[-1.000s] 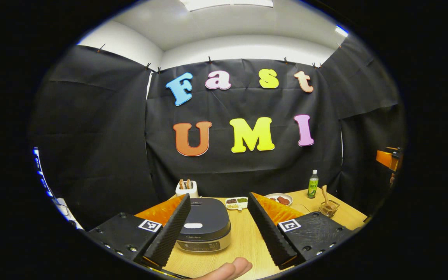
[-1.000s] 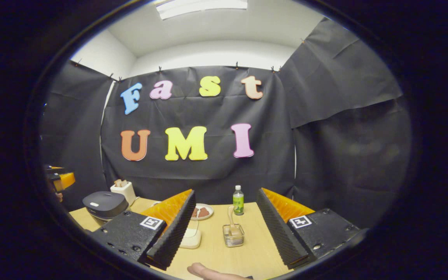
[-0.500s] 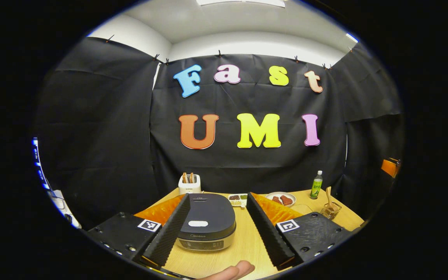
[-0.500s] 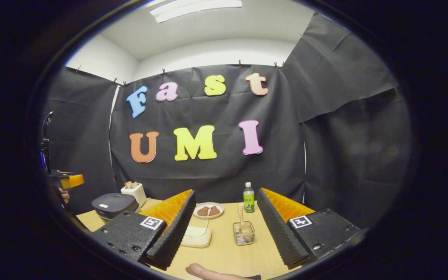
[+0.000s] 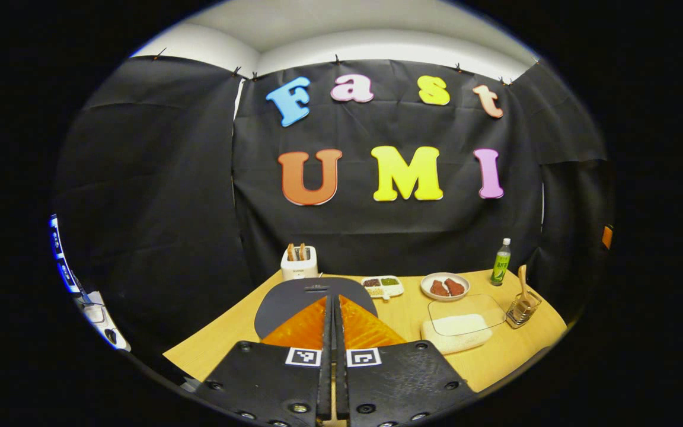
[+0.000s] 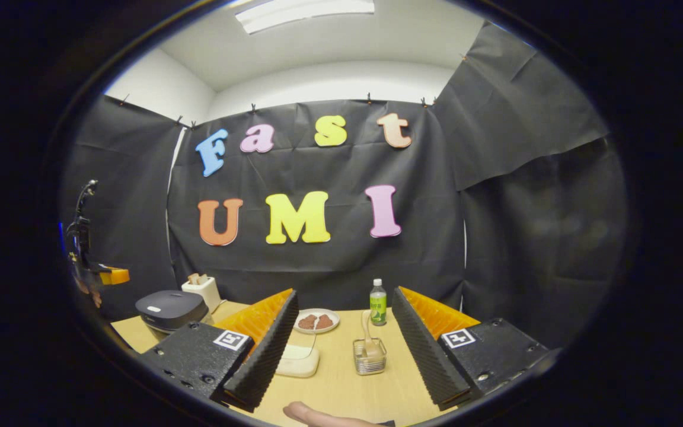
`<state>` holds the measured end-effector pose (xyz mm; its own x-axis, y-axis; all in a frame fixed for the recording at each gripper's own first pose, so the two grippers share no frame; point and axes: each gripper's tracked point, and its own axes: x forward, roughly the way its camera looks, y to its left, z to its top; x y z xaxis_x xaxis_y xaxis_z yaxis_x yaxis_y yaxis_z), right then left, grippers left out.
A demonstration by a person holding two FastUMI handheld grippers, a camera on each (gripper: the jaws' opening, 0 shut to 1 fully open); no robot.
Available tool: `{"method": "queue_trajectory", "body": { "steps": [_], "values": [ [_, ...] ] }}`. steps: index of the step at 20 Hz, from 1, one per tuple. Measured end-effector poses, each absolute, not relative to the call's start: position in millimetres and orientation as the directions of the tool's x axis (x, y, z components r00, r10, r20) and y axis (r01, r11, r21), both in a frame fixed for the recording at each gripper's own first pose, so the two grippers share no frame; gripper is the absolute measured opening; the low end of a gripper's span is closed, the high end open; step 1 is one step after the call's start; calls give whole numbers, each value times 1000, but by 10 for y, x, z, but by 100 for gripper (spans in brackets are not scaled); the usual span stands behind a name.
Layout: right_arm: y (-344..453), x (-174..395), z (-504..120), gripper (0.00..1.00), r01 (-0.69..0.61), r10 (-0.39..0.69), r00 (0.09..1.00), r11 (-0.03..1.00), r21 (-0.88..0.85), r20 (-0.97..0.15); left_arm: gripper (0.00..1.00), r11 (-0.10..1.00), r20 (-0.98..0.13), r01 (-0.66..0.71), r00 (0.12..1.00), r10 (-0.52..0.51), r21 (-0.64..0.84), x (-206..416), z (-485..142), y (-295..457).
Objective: Close the left gripper, press the button to open the rice cooker; take a wooden spoon from the chopstick holder with the right hand, scoop a spoonful of rice and pour it into the rice cooker, then put the wooden spoon back into the chopstick holder.
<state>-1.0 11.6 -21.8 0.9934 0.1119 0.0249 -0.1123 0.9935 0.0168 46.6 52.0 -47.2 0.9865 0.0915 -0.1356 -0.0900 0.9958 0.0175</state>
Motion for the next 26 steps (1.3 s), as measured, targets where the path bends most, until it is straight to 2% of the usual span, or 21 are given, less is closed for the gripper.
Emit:
{"method": "queue_trajectory", "body": {
  "steps": [3,6,11,13,21,26],
  "values": [
    [113,34,-285,99,-109,108,994,994,14,13,2,995,-205,-97,974,93,-12,620,-682,625],
    [80,97,-383,99,-94,94,996,996,0,-9,0,996,-253,-47,967,28,-70,749,-852,558],
    [82,179,-518,99,-99,99,994,995,0,-40,0,997,-379,-83,922,78,2,935,-1312,719],
    [89,208,-557,99,-98,98,994,995,2,-51,0,995,-399,-89,912,98,42,976,-1383,735],
    [101,297,-654,100,-107,107,992,994,3,-65,0,996,-456,-93,886,85,7,1078,-1566,727],
    [86,358,-677,100,-90,89,993,996,-6,-79,1,982,-510,-100,860,5,-159,1075,-1653,741]
  ]
}}
